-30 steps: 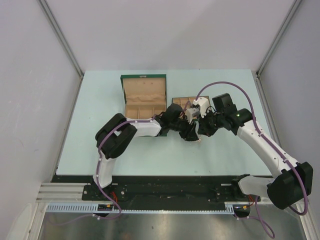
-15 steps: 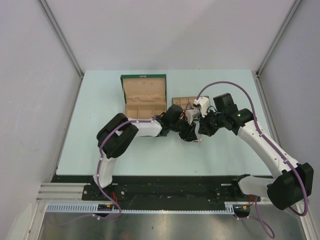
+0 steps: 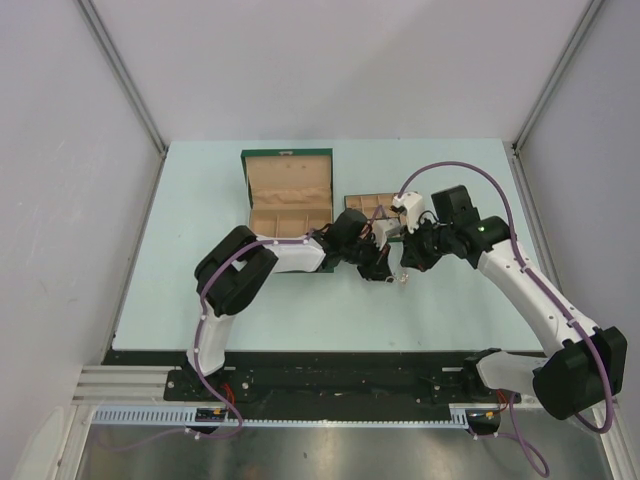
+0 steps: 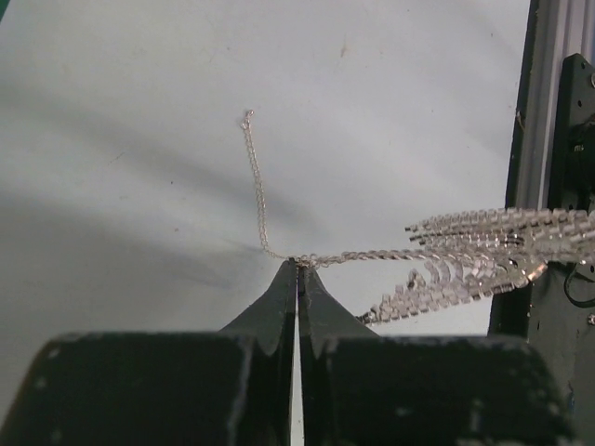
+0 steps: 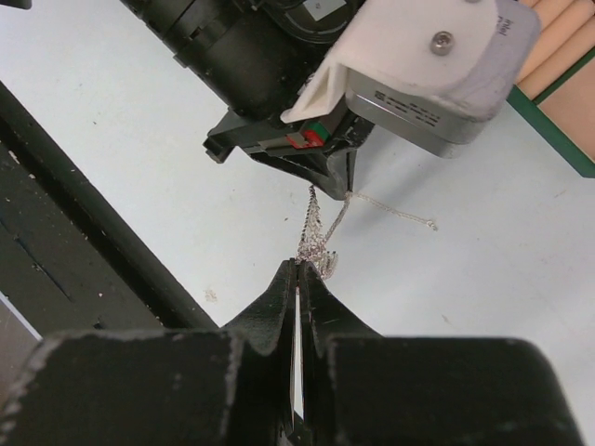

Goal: Organize the mixed jewelry

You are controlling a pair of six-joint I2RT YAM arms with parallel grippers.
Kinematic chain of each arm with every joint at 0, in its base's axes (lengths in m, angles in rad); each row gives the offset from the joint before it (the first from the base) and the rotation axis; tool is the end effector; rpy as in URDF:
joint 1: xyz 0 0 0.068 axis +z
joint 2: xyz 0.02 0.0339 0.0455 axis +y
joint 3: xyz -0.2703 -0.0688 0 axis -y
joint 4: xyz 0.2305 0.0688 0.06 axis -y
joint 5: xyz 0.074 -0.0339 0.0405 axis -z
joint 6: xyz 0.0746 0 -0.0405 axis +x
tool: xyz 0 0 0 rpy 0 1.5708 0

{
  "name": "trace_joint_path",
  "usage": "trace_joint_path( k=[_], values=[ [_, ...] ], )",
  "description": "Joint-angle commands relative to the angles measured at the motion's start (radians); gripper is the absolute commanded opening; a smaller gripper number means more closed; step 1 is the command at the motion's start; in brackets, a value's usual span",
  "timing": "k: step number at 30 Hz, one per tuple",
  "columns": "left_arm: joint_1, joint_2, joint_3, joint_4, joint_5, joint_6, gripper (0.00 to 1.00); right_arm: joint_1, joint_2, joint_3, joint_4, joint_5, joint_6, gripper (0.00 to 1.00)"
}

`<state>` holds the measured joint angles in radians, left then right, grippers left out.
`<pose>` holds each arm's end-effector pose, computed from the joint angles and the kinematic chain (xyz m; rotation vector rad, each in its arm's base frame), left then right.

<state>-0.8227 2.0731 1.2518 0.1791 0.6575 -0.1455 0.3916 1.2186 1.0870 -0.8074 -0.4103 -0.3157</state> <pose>0.2779 -0.3665 0.1429 1.1421 2.0523 -1.2386 0.2172 0.1219 0.2815 -1.0148 2.2630 0.5452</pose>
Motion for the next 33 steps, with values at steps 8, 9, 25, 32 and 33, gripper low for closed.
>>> trace_joint_path(
  k=[8, 9, 25, 32, 33],
  values=[
    [-0.003, -0.076, 0.018, -0.021, -0.006, 0.041, 0.00, -0.028, -0.024, 0.037, -0.019, -0.016, -0.022, 0.00],
    [-0.003, -0.080, 0.021, -0.023, -0.006, 0.040, 0.00, -0.027, -0.024, 0.034, -0.021, -0.016, -0.022, 0.00],
    [0.053, -0.191, 0.018, -0.055, -0.004, 0.027, 0.00, -0.034, 0.002, 0.002, -0.004, -0.001, -0.039, 0.00],
    [0.086, -0.245, 0.012, -0.078, -0.004, 0.044, 0.00, -0.045, 0.004, 0.002, 0.010, 0.002, -0.042, 0.00],
    [0.088, -0.249, 0.012, -0.082, -0.006, 0.046, 0.00, -0.043, 0.004, 0.002, 0.011, 0.001, -0.040, 0.00]
  ],
)
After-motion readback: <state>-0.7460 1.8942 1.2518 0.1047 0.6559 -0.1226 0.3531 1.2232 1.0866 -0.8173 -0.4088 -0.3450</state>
